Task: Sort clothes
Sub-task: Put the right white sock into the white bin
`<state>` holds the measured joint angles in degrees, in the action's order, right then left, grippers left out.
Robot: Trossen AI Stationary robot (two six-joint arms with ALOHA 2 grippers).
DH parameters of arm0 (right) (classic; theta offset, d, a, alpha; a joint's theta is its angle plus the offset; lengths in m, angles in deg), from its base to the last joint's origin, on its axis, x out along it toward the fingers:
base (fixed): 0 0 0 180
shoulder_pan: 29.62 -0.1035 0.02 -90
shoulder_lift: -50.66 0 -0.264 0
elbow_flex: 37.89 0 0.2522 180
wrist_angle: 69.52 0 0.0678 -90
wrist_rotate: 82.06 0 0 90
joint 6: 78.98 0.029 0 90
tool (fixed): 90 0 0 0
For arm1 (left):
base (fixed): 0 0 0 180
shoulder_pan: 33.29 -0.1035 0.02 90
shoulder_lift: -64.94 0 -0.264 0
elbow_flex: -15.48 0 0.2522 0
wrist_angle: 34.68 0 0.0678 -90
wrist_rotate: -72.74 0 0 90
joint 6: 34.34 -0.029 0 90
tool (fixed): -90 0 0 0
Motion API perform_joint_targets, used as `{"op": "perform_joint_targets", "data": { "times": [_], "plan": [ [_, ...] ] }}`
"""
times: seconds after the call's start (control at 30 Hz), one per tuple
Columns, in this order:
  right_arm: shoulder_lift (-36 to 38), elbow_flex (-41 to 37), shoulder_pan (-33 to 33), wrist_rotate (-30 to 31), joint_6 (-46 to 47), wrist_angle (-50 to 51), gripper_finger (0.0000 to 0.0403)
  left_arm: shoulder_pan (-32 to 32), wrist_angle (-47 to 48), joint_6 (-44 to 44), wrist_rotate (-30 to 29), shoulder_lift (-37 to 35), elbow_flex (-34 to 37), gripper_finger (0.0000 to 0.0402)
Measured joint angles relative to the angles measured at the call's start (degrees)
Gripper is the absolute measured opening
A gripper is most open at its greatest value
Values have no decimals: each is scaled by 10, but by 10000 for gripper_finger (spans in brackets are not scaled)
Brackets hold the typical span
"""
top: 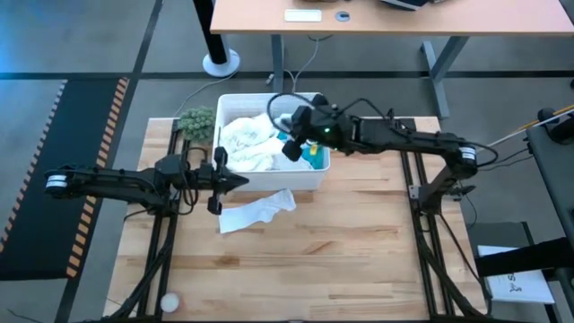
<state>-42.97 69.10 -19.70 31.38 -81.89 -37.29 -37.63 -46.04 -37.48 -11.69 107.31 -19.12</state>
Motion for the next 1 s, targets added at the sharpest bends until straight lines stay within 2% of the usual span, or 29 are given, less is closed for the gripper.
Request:
{"op": "perform_joint_targets", "data": {
  "times": [0.2, 0.37, 0.53, 0.63, 0.8, 1.0],
  "plan": [
    [-17, 2, 0, 1, -1, 3, 134, 0, 23, 12, 48, 0, 0, 0],
    [-17, 34, 0, 1, 3, 18, 222, 2, 43, 11, 125, 25, -1, 7],
    [-16, 86, -5, 1, 3, 72, 281, 10, -6, 9, 130, 63, -2, 41],
    [-16, 109, -9, -18, 3, 119, 304, 17, -35, 9, 130, 83, -2, 75],
    [-17, 145, -8, -101, 44, 209, 313, 25, -69, 11, 130, 105, -1, 141],
    [-18, 159, -5, -104, 69, 272, 314, 25, -85, 8, 125, 115, -1, 207]
  ]
}}
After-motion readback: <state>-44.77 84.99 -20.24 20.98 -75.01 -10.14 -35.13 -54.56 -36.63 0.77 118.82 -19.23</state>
